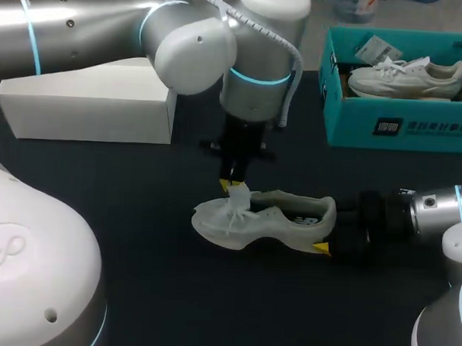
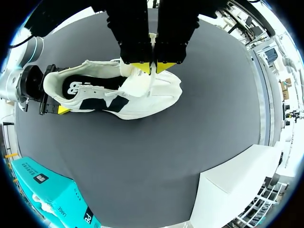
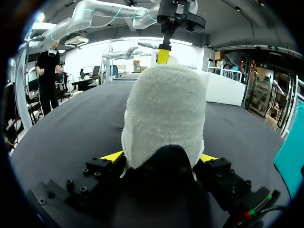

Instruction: Take the shoe out of the shoebox, open the shoe tongue, remove and reinsert the insole, then place the shoe into the shoebox

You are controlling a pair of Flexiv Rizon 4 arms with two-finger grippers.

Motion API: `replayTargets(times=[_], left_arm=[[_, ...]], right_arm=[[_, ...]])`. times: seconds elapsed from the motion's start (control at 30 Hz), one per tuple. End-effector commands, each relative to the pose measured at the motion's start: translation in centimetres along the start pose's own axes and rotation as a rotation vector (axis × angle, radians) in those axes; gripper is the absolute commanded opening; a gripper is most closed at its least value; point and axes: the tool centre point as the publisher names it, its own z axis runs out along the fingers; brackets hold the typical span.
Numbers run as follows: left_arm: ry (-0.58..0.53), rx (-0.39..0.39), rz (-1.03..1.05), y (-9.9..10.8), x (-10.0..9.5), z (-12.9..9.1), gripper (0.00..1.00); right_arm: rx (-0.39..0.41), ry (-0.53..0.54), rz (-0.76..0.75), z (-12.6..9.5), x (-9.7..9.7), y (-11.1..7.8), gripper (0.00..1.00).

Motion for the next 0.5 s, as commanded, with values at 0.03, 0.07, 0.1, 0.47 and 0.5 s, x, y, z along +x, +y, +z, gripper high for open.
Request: replayTargets(times=[0.03, 0.07, 0.1, 0.47, 0.5], left_arm=[[0.035, -0.018, 0.001, -0.1, -1.1, 0.9, 0.00], [0.033, -0.028, 0.000, -0.1, -1.2, 1.1, 0.00], [0.033, -0.033, -0.001, -0.1, -1.3, 1.3, 0.00], [0.054, -0.040, 0.042, 0.2, -1.6, 0.7, 0.00], [0.063, -0.038, 0.050, 0.2, -1.5, 0.4, 0.22]], right_arm=[[0.004, -0.001, 0.000, 0.3, 0.0, -0.3, 0.00], [0.004, -0.001, 0.000, 0.3, 0.0, -0.3, 0.00], [0.004, -0.001, 0.000, 0.3, 0.0, -0.3, 0.00], [0.004, -0.001, 0.000, 0.3, 0.0, -0.3, 0.00], [0.004, -0.001, 0.000, 0.3, 0.0, -0.3, 0.00]])
